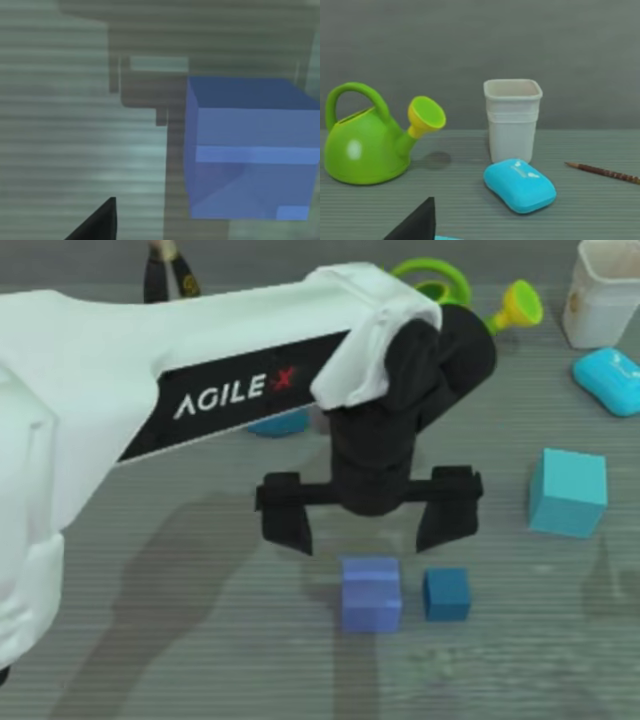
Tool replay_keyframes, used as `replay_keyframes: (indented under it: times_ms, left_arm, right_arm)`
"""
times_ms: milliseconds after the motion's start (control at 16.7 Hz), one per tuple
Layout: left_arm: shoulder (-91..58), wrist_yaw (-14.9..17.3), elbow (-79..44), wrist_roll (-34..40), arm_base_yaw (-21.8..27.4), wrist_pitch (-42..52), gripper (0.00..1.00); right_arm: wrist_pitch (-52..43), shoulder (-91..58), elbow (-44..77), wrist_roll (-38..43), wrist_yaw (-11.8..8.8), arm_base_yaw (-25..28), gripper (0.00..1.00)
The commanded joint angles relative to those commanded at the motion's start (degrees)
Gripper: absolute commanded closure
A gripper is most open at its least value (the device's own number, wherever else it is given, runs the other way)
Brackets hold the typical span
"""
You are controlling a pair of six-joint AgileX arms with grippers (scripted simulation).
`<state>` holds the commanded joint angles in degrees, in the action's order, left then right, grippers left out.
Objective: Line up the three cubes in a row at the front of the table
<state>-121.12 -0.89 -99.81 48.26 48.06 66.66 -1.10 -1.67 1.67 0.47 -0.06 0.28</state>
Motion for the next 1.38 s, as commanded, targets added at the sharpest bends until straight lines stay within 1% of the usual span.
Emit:
replay_keyframes:
  times_ms: [120, 300, 540, 1020, 1260, 1380]
  left_arm:
    - [4.17, -0.16, 3.74, -0.99, -2.18, -2.62, 0.0]
    - [14.71, -0.39, 12.84, -3.77, -7.12, -8.58, 0.0]
    - [34.13, -0.49, 29.85, -9.86, -15.68, -19.07, 0.0]
    - [80.39, 0.07, 68.96, -28.09, -34.41, -43.59, 0.0]
    - [101.64, 0.43, 85.17, -37.75, -42.06, -54.85, 0.0]
    - [110.02, 0.6, 91.35, -41.93, -45.02, -59.56, 0.0]
  right_arm:
    - [-2.49, -3.78, 3.76, 1.0, -0.06, 0.52, 0.0]
    - [-8.71, -13.69, 12.95, 3.34, -0.04, 1.63, 0.0]
    - [-20.33, -34.15, 29.5, 7.44, 0.14, 3.46, 0.0]
    - [-45.87, -83.06, 64.82, 16.17, 0.27, 7.78, 0.0]
    - [-56.22, -102.52, 79.84, 19.83, 0.21, 9.72, 0.0]
    - [-59.97, -109.31, 85.61, 21.21, 0.19, 10.45, 0.0]
